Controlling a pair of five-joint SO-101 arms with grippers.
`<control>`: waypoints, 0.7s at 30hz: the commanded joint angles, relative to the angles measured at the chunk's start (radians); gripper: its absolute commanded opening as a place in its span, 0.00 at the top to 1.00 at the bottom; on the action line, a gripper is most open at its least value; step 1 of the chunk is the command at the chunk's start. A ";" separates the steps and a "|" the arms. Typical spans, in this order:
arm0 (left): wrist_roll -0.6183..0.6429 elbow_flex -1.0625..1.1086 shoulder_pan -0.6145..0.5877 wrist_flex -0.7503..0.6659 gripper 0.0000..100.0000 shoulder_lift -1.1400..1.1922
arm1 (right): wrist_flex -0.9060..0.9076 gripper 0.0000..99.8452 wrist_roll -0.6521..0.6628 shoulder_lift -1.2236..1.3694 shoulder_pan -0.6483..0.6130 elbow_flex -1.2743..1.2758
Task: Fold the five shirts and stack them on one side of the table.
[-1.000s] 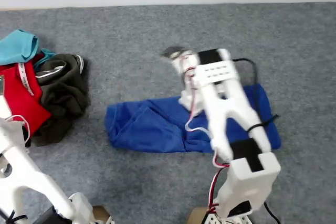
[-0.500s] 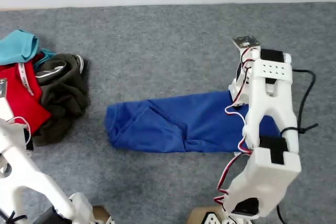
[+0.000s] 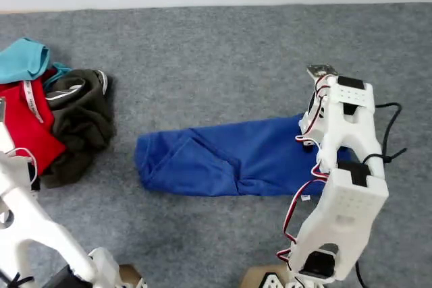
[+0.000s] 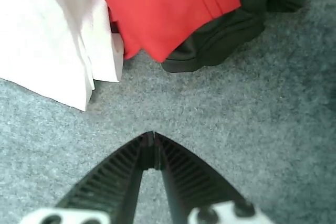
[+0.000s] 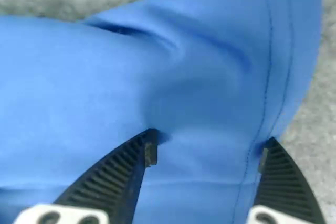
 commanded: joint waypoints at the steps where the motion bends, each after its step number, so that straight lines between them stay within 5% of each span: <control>1: -0.006 -0.036 0.003 0.003 0.99 -0.028 | -0.027 0.69 -0.034 0.021 0.013 -0.049; 6: -0.006 -0.036 0.003 0.003 0.99 -0.028 | -0.015 0.70 -0.029 0.050 0.008 -0.049; 13: -0.006 -0.036 0.051 0.003 0.99 -0.029 | -0.015 0.96 -0.028 0.050 0.013 -0.049; 21: -0.005 -0.036 0.100 0.003 0.99 -0.034 | -0.015 0.99 -0.026 0.031 0.021 -0.049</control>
